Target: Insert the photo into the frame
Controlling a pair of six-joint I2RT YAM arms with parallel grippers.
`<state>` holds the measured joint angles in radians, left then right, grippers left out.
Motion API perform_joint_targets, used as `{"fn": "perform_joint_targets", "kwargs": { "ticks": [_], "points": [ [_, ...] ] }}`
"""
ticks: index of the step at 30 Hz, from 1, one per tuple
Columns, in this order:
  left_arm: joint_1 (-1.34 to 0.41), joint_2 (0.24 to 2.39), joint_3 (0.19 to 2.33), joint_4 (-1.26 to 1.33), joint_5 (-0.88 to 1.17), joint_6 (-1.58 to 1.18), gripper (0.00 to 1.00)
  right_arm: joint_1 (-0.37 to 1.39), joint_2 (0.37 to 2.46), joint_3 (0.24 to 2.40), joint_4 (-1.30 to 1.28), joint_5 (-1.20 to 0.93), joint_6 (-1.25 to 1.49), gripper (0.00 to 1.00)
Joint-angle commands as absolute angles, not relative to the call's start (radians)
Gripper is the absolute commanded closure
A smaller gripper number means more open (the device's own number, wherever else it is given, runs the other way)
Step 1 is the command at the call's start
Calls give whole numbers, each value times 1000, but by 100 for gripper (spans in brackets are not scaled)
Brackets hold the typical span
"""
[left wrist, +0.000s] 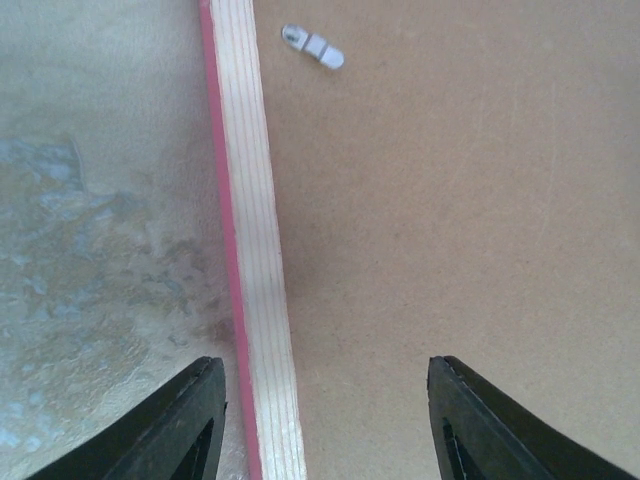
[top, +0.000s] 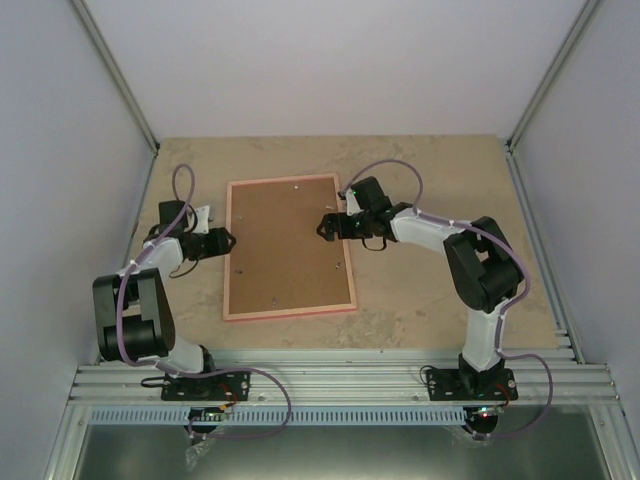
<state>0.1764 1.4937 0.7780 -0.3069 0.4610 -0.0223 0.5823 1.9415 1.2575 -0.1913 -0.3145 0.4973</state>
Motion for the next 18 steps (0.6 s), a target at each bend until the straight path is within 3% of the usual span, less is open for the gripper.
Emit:
{"fn": "perform_joint_targets", "kwargs": {
  "ticks": [1,7,12,18],
  "points": [
    [173,1445,776,-298,440,-2,40,553,1891,1272,-214,-344,354,4],
    [169,1420,789,-322,432,109,40,545,1940,1347,-218,-571,168,16],
    [169,1439,811,-361,395,165,41,547,2018,1413,-235,-636,111,32],
    [166,1503,821,-379,386,197,43,554,2109,1463,-251,-628,116,34]
  ]
}}
